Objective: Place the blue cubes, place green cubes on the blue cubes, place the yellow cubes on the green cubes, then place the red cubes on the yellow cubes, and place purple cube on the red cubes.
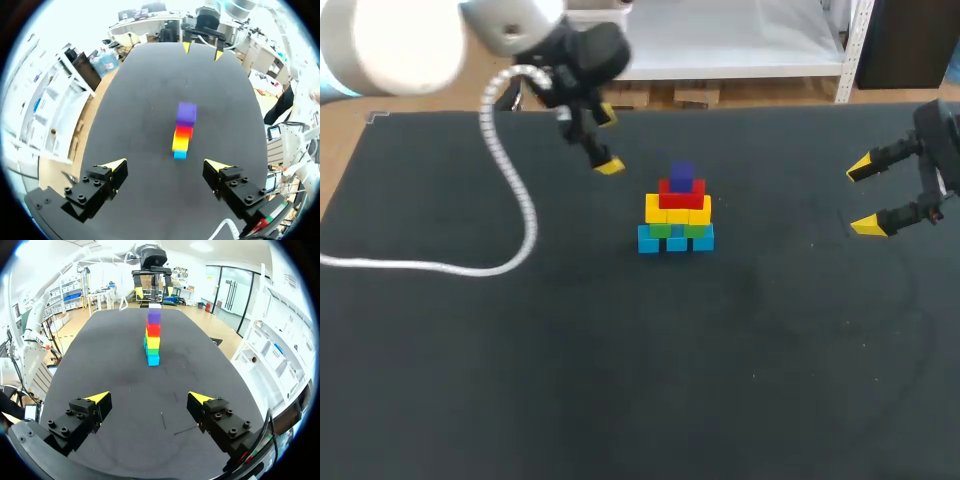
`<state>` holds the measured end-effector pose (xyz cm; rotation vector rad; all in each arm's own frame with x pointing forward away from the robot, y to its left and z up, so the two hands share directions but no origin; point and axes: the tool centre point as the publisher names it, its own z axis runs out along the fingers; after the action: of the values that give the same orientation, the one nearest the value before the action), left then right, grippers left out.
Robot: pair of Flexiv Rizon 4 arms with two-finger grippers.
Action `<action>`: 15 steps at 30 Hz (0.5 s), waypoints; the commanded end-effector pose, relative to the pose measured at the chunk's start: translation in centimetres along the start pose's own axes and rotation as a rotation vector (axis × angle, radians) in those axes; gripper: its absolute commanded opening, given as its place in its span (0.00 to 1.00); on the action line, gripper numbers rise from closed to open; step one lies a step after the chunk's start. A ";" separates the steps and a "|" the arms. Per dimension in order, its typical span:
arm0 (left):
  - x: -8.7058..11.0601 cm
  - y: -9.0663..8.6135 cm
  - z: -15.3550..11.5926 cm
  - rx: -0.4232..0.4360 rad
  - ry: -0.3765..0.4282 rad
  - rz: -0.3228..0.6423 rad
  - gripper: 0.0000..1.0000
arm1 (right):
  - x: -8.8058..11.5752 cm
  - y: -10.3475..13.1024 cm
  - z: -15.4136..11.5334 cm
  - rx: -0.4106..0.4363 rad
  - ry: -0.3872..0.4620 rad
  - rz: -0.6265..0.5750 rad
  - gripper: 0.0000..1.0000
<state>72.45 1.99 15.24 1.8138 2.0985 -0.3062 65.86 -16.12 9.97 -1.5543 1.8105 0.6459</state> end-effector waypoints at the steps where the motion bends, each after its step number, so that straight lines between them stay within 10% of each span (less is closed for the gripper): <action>1: 5.8 -1.5 -2.8 -0.067 -0.074 -0.012 1.00 | 0.0 -0.1 0.1 -0.001 -0.003 -0.001 1.00; 15: 12.1 -3.6 -6.8 -0.061 -0.140 0.035 1.00 | 0.0 -0.1 0.1 -0.001 -0.003 -0.001 1.00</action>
<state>68.19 12.94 16.41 1.8058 2.0493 -0.2776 65.86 -16.12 9.97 -1.5544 1.8104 0.6459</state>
